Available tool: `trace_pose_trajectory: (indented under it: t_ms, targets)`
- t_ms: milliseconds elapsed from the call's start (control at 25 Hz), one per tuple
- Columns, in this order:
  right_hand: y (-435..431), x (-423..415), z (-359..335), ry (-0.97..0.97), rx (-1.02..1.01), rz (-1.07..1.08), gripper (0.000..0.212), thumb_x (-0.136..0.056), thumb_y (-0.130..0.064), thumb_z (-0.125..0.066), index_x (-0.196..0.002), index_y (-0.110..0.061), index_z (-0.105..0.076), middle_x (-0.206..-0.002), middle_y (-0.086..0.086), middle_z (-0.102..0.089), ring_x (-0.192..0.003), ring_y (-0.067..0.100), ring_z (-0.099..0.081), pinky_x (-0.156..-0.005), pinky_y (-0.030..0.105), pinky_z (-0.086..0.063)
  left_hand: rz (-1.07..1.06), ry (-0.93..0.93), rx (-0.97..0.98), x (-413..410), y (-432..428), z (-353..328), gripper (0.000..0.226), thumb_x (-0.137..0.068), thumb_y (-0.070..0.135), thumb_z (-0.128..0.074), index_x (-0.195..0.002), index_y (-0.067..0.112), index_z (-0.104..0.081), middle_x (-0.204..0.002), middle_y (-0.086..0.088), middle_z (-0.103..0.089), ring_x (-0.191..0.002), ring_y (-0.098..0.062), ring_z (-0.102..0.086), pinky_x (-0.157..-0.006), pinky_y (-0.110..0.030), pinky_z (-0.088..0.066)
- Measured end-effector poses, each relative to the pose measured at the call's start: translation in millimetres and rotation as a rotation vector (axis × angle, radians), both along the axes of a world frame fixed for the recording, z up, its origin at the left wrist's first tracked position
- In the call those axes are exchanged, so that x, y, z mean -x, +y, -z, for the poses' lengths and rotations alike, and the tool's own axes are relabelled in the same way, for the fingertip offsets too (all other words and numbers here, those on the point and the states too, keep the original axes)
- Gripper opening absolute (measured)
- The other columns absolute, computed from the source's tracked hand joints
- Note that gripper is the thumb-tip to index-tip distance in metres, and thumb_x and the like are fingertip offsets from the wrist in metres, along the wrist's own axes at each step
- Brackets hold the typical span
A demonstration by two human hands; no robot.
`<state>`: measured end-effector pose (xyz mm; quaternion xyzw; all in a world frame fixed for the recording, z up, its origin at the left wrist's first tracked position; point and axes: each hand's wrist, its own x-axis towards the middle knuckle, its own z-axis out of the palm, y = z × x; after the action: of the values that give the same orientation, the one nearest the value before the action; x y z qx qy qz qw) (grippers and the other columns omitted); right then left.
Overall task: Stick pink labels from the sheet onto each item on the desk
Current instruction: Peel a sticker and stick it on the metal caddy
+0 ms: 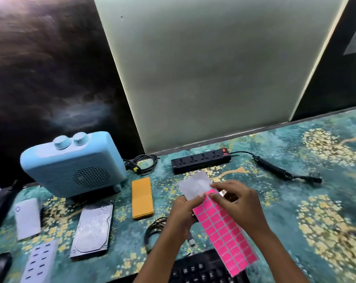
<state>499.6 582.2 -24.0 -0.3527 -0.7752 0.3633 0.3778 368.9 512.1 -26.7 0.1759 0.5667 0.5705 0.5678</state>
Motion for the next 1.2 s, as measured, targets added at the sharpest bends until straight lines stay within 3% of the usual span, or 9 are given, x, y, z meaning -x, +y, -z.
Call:
trace_pose_trajectory:
  t_ms: [160, 280, 560, 680, 840, 960, 1040, 1120, 1200]
  targets:
    - [13, -9, 7, 0.013, -0.025, 0.001, 0.019, -0.072, -0.022, -0.073, -0.090, -0.020, -0.073, -0.082, -0.018, -0.061, -0.075, 0.001, -0.061, -0.061, 0.011, -0.046, 0.018, -0.104, 0.096, -10, 16, 3, 0.016, -0.089, 0.013, -0.054, -0.098, 0.004, -0.063, -0.071, -0.005, -0.068, -0.060, -0.016, -0.065, -0.065, -0.032, -0.052]
    - [19, -14, 12, 0.053, -0.045, 0.023, 0.015, -0.072, -0.015, -0.074, -0.086, -0.018, -0.074, -0.082, -0.008, -0.062, -0.080, 0.001, -0.060, -0.065, 0.009, -0.046, 0.008, -0.169, 0.175, -16, 25, 2, 0.016, -0.090, 0.014, -0.052, -0.085, 0.008, -0.066, -0.072, -0.005, -0.066, -0.066, -0.016, -0.062, -0.065, -0.031, -0.049]
    - [28, -20, 21, 0.002, -0.055, -0.023, 0.024, -0.075, -0.014, -0.072, -0.098, -0.021, -0.071, -0.088, -0.012, -0.061, -0.079, 0.002, -0.059, -0.067, 0.012, -0.046, -0.037, -0.118, 0.239, -25, 34, 1, 0.015, -0.088, 0.018, -0.056, -0.079, 0.011, -0.066, -0.056, 0.001, -0.065, -0.060, -0.015, -0.059, -0.063, -0.029, -0.047]
    - [38, -28, 23, 0.019, -0.025, -0.007, 0.019, -0.073, -0.013, -0.074, -0.091, -0.020, -0.073, -0.088, -0.010, -0.061, -0.079, 0.003, -0.059, -0.066, 0.019, -0.048, -0.048, -0.137, 0.251, -32, 40, 1, 0.014, -0.088, 0.018, -0.057, -0.079, 0.011, -0.065, -0.058, 0.000, -0.062, -0.060, -0.015, -0.056, -0.062, -0.028, -0.045]
    - [40, -33, 23, 0.068, -0.042, 0.029, 0.014, -0.069, -0.005, -0.075, -0.077, -0.016, -0.074, -0.085, -0.013, -0.061, -0.079, 0.003, -0.060, -0.068, 0.017, -0.048, -0.060, -0.198, 0.248, -44, 47, 0, 0.017, -0.090, 0.022, -0.055, -0.077, 0.013, -0.062, -0.048, 0.003, -0.063, -0.060, -0.014, -0.055, -0.061, -0.029, -0.046]
    - [47, -39, 17, 0.230, 0.237, 0.043, 0.015, -0.069, -0.005, -0.074, -0.072, -0.019, -0.070, -0.083, -0.006, -0.065, -0.072, 0.006, -0.064, -0.064, 0.020, -0.050, -0.073, -0.229, 0.236, -53, 58, 1, 0.020, -0.090, 0.026, -0.053, -0.077, 0.012, -0.060, -0.047, 0.003, -0.064, -0.060, -0.014, -0.057, -0.059, -0.029, -0.046]
    - [53, -45, 14, 0.360, 0.526, 0.014, 0.025, -0.071, -0.001, -0.071, -0.083, -0.021, -0.065, -0.081, -0.001, -0.067, -0.060, 0.006, -0.063, -0.057, 0.024, -0.051, -0.072, -0.262, 0.251, -59, 67, 8, 0.019, -0.089, 0.027, -0.055, -0.080, 0.012, -0.061, -0.050, 0.002, -0.066, -0.058, -0.014, -0.060, -0.057, -0.028, -0.048]
    - [58, -55, 20, 0.269, 0.585, -0.001, 0.043, -0.072, 0.005, -0.069, -0.099, -0.026, -0.055, -0.092, 0.002, -0.063, -0.052, 0.002, -0.059, -0.051, 0.018, -0.050, -0.045, -0.255, 0.283, -66, 76, 17, 0.017, -0.089, 0.027, -0.056, -0.080, 0.013, -0.061, -0.053, 0.001, -0.067, -0.053, -0.012, -0.063, -0.055, -0.027, -0.050]
    - [63, -65, 31, 0.102, 0.529, 0.073, 0.050, -0.074, 0.005, -0.068, -0.106, -0.029, -0.050, -0.090, 0.002, -0.061, -0.044, 0.000, -0.054, -0.046, 0.015, -0.046, -0.021, -0.104, 0.276, -72, 86, 30, 0.013, -0.089, 0.025, -0.058, -0.080, 0.015, -0.058, -0.062, 0.000, -0.064, -0.056, -0.012, -0.060, -0.053, -0.024, -0.047]
